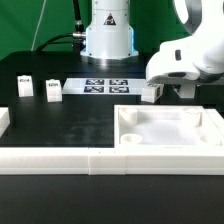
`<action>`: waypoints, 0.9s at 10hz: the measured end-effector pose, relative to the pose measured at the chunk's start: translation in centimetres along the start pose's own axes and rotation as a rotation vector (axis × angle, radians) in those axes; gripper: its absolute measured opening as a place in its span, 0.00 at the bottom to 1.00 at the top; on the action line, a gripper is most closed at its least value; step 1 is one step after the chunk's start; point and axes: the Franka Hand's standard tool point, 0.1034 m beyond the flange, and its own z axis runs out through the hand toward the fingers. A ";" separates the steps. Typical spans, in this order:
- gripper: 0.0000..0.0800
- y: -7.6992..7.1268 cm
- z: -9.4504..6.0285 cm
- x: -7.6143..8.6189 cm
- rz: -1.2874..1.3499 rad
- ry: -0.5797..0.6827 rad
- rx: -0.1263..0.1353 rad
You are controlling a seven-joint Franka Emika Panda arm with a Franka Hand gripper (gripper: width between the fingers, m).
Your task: Assemble one leg
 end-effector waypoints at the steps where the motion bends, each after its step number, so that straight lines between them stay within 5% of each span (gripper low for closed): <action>1: 0.36 0.0 0.0 0.0 0.000 0.000 0.000; 4: 0.36 0.1 -0.2 0.0 -0.004 0.001 0.001; 7: 0.36 1.4 -4.3 -1.7 -0.002 0.049 0.022; 9: 0.36 1.4 -4.8 -1.5 -0.003 0.099 0.027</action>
Offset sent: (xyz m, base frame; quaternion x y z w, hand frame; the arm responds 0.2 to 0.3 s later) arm 0.0000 0.0000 0.0000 0.0000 0.0000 0.0000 1.0000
